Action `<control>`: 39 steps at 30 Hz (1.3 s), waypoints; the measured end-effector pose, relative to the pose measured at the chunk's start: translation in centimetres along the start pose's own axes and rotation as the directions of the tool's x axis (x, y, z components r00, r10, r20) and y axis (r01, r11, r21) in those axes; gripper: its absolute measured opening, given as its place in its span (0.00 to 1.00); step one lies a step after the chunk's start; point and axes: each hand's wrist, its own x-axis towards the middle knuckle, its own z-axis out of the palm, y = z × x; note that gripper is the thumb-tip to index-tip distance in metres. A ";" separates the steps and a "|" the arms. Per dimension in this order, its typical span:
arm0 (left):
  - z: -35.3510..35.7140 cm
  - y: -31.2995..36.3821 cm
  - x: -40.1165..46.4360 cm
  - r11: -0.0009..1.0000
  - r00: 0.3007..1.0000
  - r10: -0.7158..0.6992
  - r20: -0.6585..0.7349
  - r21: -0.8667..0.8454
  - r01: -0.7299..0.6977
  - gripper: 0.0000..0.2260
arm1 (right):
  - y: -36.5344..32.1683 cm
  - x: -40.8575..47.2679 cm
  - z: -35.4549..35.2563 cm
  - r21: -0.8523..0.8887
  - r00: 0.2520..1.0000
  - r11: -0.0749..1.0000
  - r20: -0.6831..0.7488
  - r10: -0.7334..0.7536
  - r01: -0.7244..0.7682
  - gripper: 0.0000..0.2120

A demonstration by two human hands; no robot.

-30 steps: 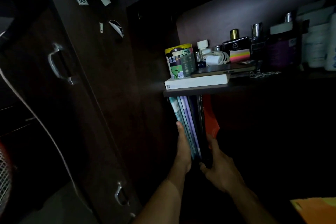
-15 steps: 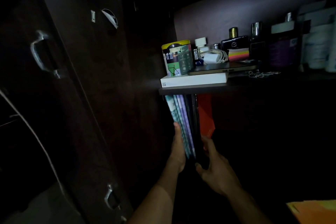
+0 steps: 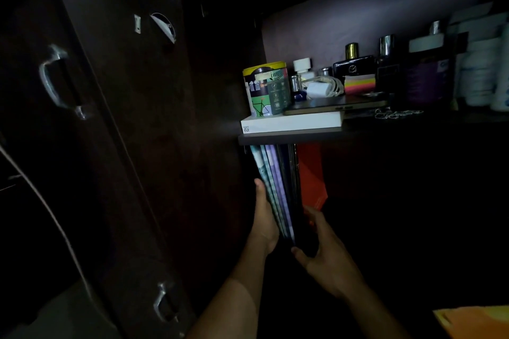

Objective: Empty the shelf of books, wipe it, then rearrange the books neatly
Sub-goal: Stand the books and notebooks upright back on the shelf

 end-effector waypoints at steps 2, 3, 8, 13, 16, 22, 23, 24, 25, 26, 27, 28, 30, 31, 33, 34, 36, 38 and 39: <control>0.7 0.7 0.4 1.000 1.000 0.015 0.020 -0.016 -0.015 0.31 | 0.4 0.0 -0.2 0.005 1.000 1.000 -0.008 -0.014 0.014 0.41; 1.0 0.9 0.4 1.000 1.000 0.024 0.017 -0.020 -0.023 0.31 | 0.5 0.1 -0.1 0.003 1.000 1.000 -0.007 -0.015 0.015 0.41; 0.7 1.2 -0.1 0.999 0.998 0.036 0.045 -0.012 -0.035 0.32 | 0.4 0.3 0.0 -0.044 1.000 0.999 0.020 -0.021 0.022 0.50; 0.0 1.8 -0.7 1.000 1.000 0.030 0.007 0.004 -0.030 0.32 | 0.9 0.4 0.2 -0.008 0.998 0.998 -0.002 -0.069 0.069 0.47; 0.7 1.0 -1.3 0.983 0.983 0.145 -0.117 0.127 -0.130 0.35 | 1.2 0.7 0.1 -0.010 0.997 0.997 -0.019 -0.079 0.079 0.46; 3.3 1.3 -2.0 0.812 0.813 0.498 -0.301 0.491 -0.316 0.19 | 1.2 1.3 0.4 0.071 0.997 0.995 -0.030 -0.074 0.076 0.46; 3.5 1.4 -1.9 0.806 0.821 0.493 -0.287 0.506 -0.307 0.20 | 1.0 1.3 0.5 0.090 0.997 0.993 -0.010 -0.072 0.072 0.47; 3.6 1.4 -1.7 0.799 0.836 0.478 -0.268 0.528 -0.288 0.21 | 1.0 1.3 0.5 0.106 0.997 0.992 0.003 -0.075 0.074 0.48; 3.5 1.5 -1.5 0.798 0.863 0.447 -0.236 0.541 -0.266 0.21 | 0.8 1.3 0.5 0.126 0.997 0.989 0.014 -0.075 0.073 0.48; 3.5 1.8 -1.4 0.808 0.889 0.413 -0.198 0.530 -0.257 0.22 | 0.7 1.3 0.4 0.145 0.997 0.987 0.022 -0.070 0.066 0.48; 3.2 2.1 -1.1 0.826 0.910 0.378 -0.168 0.505 -0.250 0.25 | 0.4 1.1 0.3 0.155 0.998 0.986 0.029 -0.063 0.057 0.47; 3.0 2.3 -0.8 0.844 0.927 0.348 -0.142 0.478 -0.243 0.29 | 0.3 1.0 0.2 0.162 0.998 0.986 0.036 -0.048 0.042 0.46; 2.6 2.7 -0.8 0.874 0.948 0.297 -0.116 0.433 -0.221 0.33 | 0.1 1.0 -0.1 0.176 0.999 0.984 0.035 -0.031 0.024 0.45; 2.6 2.8 -1.1 0.880 0.949 0.299 -0.105 0.415 -0.231 0.31 | 0.1 1.0 0.0 0.180 0.999 0.983 0.031 -0.041 0.035 0.45; 3.1 2.3 -1.8 0.871 0.948 0.312 -0.056 0.416 -0.262 0.35 | 0.1 1.1 0.1 0.184 0.998 0.982 0.030 -0.055 0.049 0.45; 3.4 1.8 -2.1 0.850 0.945 0.319 -0.075 0.463 -0.250 0.41 | 0.2 1.1 0.0 0.189 0.998 0.981 0.039 -0.050 0.041 0.45; 4.1 0.5 -2.4 0.806 0.916 0.351 -0.193 0.561 -0.190 0.50 | 0.5 1.2 0.1 0.200 0.997 0.979 0.060 -0.043 0.031 0.45; 4.8 -0.3 -2.5 0.784 0.885 0.364 -0.291 0.608 -0.123 0.48 | 0.8 1.2 0.2 0.218 0.996 0.975 0.066 -0.059 0.043 0.46; 5.0 -0.5 -2.1 0.772 0.872 0.361 -0.331 0.631 -0.080 0.44 | 0.9 1.3 0.3 0.232 0.995 0.970 0.054 -0.084 0.069 0.47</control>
